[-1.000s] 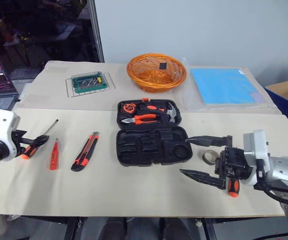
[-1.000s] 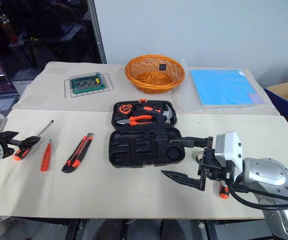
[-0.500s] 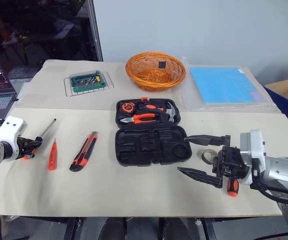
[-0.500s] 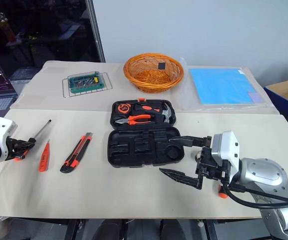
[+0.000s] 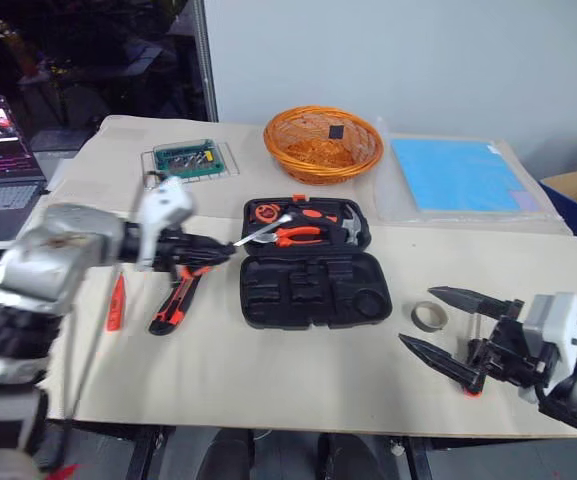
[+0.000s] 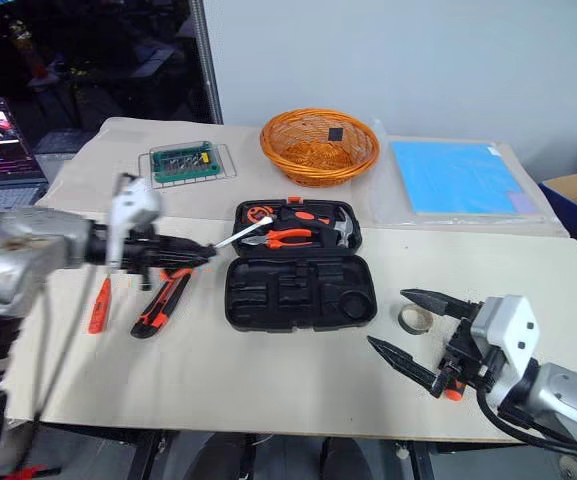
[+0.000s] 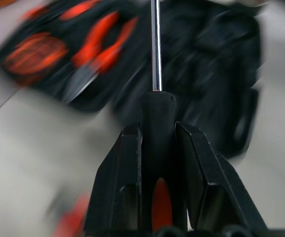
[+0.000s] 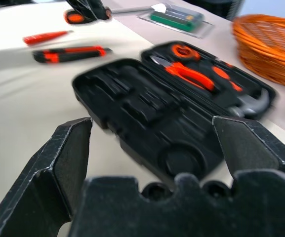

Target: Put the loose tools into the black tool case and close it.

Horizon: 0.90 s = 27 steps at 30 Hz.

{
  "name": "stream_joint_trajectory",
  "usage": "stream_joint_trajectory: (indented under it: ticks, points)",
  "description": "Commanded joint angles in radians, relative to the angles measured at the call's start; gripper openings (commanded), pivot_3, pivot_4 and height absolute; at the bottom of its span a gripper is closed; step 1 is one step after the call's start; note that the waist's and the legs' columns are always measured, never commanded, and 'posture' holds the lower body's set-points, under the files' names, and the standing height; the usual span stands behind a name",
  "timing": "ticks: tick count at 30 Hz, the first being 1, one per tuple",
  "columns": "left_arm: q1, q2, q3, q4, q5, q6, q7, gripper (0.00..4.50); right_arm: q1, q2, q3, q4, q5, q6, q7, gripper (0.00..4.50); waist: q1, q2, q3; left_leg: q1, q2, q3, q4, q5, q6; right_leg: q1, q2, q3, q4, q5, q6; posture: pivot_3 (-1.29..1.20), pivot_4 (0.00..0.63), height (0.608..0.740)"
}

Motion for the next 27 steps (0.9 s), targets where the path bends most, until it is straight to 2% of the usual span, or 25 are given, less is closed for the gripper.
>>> stream_joint_trajectory:
  ticks: [1, 6, 11, 18, 20, 21, 23, 24, 25, 26, 27]
  points:
    - [-0.114, -0.098, -0.104, 0.12, 0.096, -0.057, -0.02, 0.66, 0.039, 0.016, -0.076, -0.066, 0.017, -0.025, -0.026, 4.5, -0.007, 0.0, 0.0, 0.0, -0.001, 0.0, 0.0, 0.0, 0.0, 0.0, 0.0, 0.0, 0.0, 0.0, 0.0, 0.0, 0.15, 0.74]
    - [-0.223, -0.228, -0.272, 0.426, 0.309, -0.333, -0.039, 0.66, 0.068, 0.026, -0.062, -0.13, 0.015, -0.012, -0.065, 4.5, -0.015, 0.001, 0.0, 0.0, -0.001, -0.001, 0.0, 0.0, 0.0, 0.0, 0.0, 0.001, 0.0, 0.0, 0.0, 0.0, 0.15, 0.74]
    - [-0.26, -0.31, -0.318, 0.6, 0.422, -0.492, -0.044, 0.66, 0.08, 0.024, -0.039, -0.162, -0.009, -0.006, -0.097, 4.5, -0.01, 0.001, 0.0, -0.002, -0.001, -0.001, 0.0, 0.0, 0.001, -0.001, -0.001, 0.001, -0.001, 0.0, 0.001, 0.0, 0.15, 0.74]
    - [-0.302, -0.382, -0.308, 0.765, 0.531, -0.654, -0.023, 0.66, 0.101, 0.025, -0.028, -0.203, -0.006, -0.004, -0.135, 4.5, 0.001, 0.001, 0.0, -0.002, -0.002, -0.001, 0.002, 0.0, 0.001, 0.0, -0.001, 0.0, -0.001, 0.001, 0.002, 0.0, 0.15, 0.74]
    - [-0.305, -0.381, -0.31, 0.785, 0.557, -0.706, -0.033, 1.54, 0.106, 0.026, -0.027, -0.21, -0.003, -0.005, -0.141, 4.5, 0.001, 0.001, 0.0, -0.002, -0.002, -0.001, 0.003, 0.0, 0.001, 0.001, -0.001, 0.0, -0.001, 0.001, 0.003, 0.0, 0.15, 0.74]
    - [-0.307, -0.38, -0.302, 0.792, 0.567, -0.73, -0.019, 1.74, 0.106, 0.026, -0.027, -0.208, -0.002, -0.006, -0.143, 4.5, 0.0, 0.001, 0.0, -0.002, -0.002, -0.001, 0.004, 0.0, 0.001, 0.001, -0.001, 0.0, -0.001, 0.002, 0.003, 0.0, 0.15, 0.74]
    - [-0.309, -0.379, -0.28, 0.799, 0.573, -0.758, -0.001, 2.55, 0.107, 0.026, -0.024, -0.208, -0.001, -0.008, -0.146, 4.5, -0.001, 0.001, 0.0, -0.002, -0.002, -0.001, 0.005, 0.0, 0.001, 0.002, -0.002, 0.0, -0.001, 0.002, 0.003, 0.0, 0.15, 0.74]
    - [-0.308, -0.38, -0.243, 0.779, 0.547, -0.765, 0.0, 2.78, 0.107, 0.026, -0.021, -0.205, -0.003, -0.01, -0.147, 4.5, -0.002, 0.001, 0.0, -0.002, -0.002, -0.001, 0.006, 0.0, 0.001, 0.002, -0.002, 0.0, -0.001, 0.002, 0.003, 0.0, 0.15, 0.74]
    - [-0.303, -0.377, -0.206, 0.749, 0.514, -0.762, -0.011, 3.2, 0.108, 0.027, -0.018, -0.204, -0.005, -0.012, -0.147, 4.5, -0.002, 0.001, 0.0, -0.002, -0.002, -0.001, 0.006, 0.0, 0.001, 0.002, -0.002, 0.0, -0.001, 0.002, 0.003, 0.0, 0.15, 0.74]
    - [-0.281, -0.366, -0.14, 0.67, 0.438, -0.716, -0.046, 3.46, 0.104, 0.026, -0.015, -0.199, -0.005, -0.014, -0.148, 4.5, -0.001, 0.001, 0.0, -0.002, -0.002, -0.001, 0.006, 0.0, 0.001, 0.002, -0.002, 0.0, -0.001, 0.002, 0.003, 0.0, 0.15, 0.74]
    - [-0.259, -0.359, -0.084, 0.605, 0.379, -0.669, -0.068, 3.46, 0.1, 0.026, -0.012, -0.195, -0.006, -0.015, -0.148, 4.5, -0.003, 0.001, 0.0, -0.003, -0.002, -0.001, 0.006, 0.0, 0.001, 0.001, -0.002, 0.0, -0.001, 0.002, 0.003, 0.0, 0.15, 0.74]
